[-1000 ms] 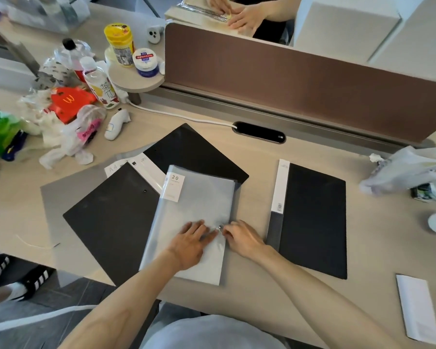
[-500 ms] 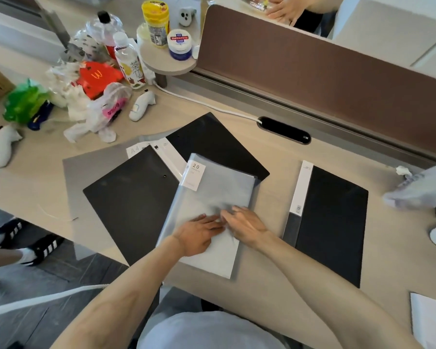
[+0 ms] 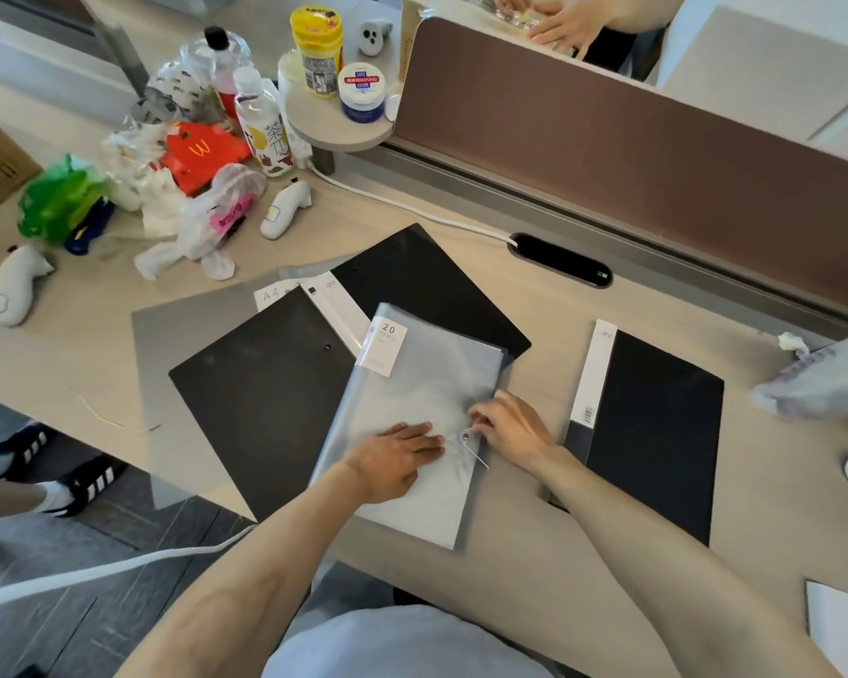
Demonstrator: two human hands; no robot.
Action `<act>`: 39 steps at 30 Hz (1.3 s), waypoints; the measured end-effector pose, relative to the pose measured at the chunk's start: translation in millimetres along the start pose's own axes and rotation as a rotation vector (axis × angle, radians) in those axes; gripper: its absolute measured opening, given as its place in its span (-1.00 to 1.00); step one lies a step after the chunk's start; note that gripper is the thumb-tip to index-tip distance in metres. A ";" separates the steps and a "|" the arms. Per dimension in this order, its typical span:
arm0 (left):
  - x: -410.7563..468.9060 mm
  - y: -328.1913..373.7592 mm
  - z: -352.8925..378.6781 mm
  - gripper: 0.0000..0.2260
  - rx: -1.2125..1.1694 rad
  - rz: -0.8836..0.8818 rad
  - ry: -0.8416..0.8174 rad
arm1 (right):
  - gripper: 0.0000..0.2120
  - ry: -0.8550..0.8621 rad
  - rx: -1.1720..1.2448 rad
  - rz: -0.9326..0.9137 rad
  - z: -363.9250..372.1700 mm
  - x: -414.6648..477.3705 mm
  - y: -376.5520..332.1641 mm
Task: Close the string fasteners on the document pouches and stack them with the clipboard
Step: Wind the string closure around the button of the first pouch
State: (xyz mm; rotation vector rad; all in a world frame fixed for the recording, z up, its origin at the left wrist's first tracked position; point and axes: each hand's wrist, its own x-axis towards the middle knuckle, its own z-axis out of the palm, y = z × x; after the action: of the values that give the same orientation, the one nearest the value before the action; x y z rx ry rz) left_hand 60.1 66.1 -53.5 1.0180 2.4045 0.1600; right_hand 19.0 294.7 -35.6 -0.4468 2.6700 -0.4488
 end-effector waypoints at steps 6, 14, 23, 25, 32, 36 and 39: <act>-0.4 0.8 -0.1 -0.52 0.016 0.000 -0.003 | -0.96 0.104 -0.091 -0.144 16.1 -9.8 9.9; 5.1 8.1 -0.7 -0.51 0.017 -0.023 -0.027 | -0.81 0.176 -0.120 -0.181 30.8 -20.8 18.2; 7.6 12.7 -0.7 -0.48 0.008 -0.044 -0.028 | -0.69 0.169 0.006 -0.154 42.4 -28.8 25.1; 7.6 12.7 -0.5 -0.48 0.004 -0.047 -0.031 | -0.72 0.179 0.014 -0.157 41.0 -28.1 25.8; 8.7 13.5 -1.2 -0.47 0.004 -0.057 -0.035 | -0.88 0.139 0.033 -0.224 27.6 -24.6 30.1; 9.1 14.3 -0.3 -0.47 0.009 -0.061 -0.036 | -0.80 0.120 -0.067 -0.300 20.5 -25.1 30.6; 10.0 15.2 -0.6 -0.46 0.013 -0.070 -0.050 | -0.77 0.089 -0.143 -0.383 17.3 -25.4 32.0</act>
State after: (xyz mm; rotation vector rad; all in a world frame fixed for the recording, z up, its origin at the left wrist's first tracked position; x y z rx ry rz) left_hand 63.6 83.9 -52.6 0.9315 2.3952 0.0934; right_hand 40.9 328.5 -54.2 -1.0119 2.7137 -0.3938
